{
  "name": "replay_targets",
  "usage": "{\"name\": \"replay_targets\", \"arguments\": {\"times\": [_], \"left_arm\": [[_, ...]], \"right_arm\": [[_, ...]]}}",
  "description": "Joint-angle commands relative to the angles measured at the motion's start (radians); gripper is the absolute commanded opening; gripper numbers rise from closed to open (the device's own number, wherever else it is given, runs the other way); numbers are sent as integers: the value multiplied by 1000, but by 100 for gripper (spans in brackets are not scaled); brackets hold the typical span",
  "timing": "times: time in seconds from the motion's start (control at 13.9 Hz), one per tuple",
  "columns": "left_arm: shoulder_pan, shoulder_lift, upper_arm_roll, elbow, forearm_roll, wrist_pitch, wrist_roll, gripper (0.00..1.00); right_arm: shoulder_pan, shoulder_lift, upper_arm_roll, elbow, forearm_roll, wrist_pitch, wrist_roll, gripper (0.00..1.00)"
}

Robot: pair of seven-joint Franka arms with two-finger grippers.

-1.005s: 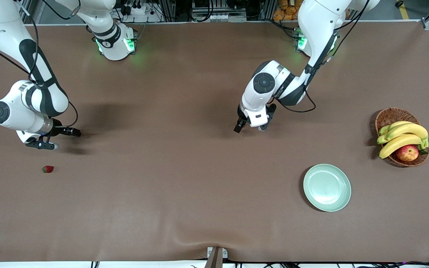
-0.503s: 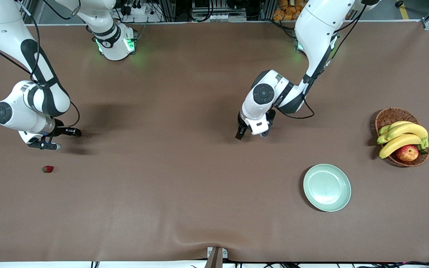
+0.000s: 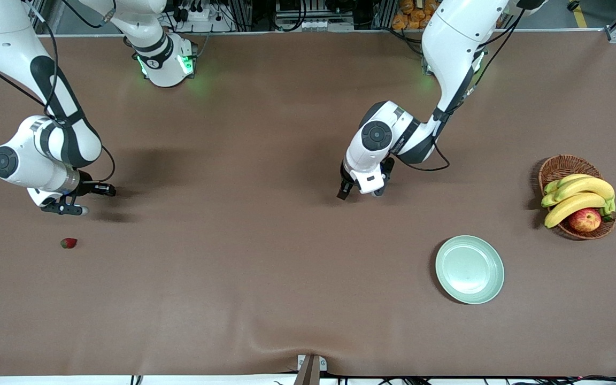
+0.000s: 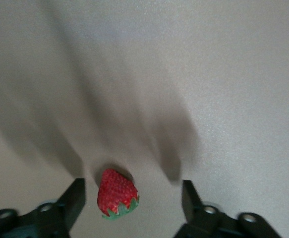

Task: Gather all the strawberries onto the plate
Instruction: 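Grasp the strawberry with the left gripper while the right gripper grasps another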

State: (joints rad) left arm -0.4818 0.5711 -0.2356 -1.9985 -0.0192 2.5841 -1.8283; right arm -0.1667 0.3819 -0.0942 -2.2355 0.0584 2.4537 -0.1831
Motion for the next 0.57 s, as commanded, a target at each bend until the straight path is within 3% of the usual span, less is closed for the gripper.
{"name": "replay_targets", "arguments": {"times": [0.0,0.14,0.22,0.36,0.43,0.5], "left_arm": [[-8,6,4,10,10,-7,-25,67],[-8,4,2,10,10,-7,-25,62],[-8,4,2,10,10,-7,-23,53],[-8,4,2,10,10,-10,-20,12],[-8,1,2,9,10,-18,-19,0],[-6,-3,2,15,12,-38,-17,0]], "right_arm": [[3,-26,10,22,3,-63,-10,0],[1,-44,11,74,5,-158,-9,0],[1,-61,11,98,6,-213,-6,0],[3,-74,11,164,33,-335,-1,0],[3,-74,10,203,49,-399,-1,0],[3,-75,10,233,58,-451,0,0]]}}
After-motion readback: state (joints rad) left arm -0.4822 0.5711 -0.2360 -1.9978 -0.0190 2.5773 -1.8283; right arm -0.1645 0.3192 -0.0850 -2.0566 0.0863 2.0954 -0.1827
